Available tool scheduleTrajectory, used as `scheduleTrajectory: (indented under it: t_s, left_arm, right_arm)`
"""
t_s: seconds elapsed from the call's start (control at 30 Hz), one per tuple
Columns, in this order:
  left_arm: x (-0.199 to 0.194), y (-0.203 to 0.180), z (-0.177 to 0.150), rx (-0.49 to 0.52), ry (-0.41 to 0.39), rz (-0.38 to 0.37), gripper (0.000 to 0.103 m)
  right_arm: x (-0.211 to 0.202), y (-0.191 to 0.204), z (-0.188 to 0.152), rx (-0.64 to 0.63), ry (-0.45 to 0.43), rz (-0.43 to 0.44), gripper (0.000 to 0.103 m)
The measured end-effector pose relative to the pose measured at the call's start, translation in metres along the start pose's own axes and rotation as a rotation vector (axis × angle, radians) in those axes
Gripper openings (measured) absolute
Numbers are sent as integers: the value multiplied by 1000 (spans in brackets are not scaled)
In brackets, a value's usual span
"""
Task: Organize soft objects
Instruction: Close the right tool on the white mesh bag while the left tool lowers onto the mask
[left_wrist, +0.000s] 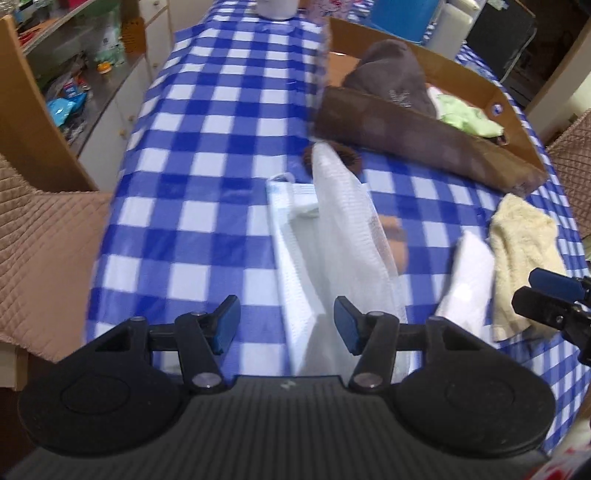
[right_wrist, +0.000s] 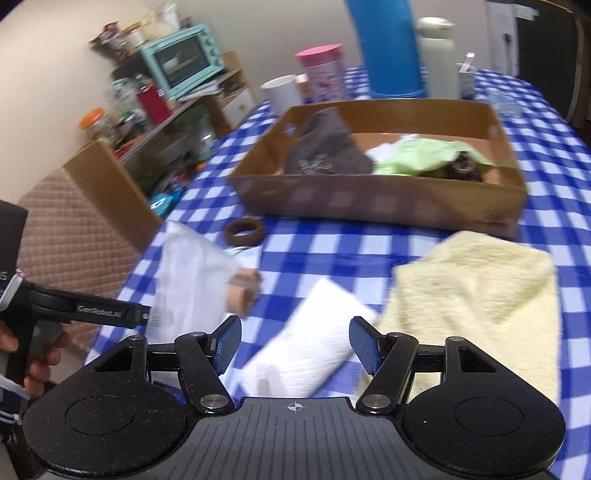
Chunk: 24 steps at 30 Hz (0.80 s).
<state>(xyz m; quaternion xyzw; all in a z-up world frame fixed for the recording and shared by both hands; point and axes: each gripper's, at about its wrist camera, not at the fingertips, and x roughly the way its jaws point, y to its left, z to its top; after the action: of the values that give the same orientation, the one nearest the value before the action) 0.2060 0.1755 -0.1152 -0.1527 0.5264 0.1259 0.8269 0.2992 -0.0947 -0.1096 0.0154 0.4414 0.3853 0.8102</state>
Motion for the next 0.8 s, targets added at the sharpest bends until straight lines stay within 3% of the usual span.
scheduleTrajectory:
  t_s: [0.3,0.5,0.8]
  left_arm:
    - [-12,45,-14,-69,-11,80,53]
    - [-15,61,-16,-87,-34,83,53]
    - [-8,68,-15,-67,-45,51,53]
  right_arm:
    - [34,43,-1,-75,58,119,66]
    - [66,74,-3,-118,107,164,66]
    - [104,98,-7,-135,125,86,66]
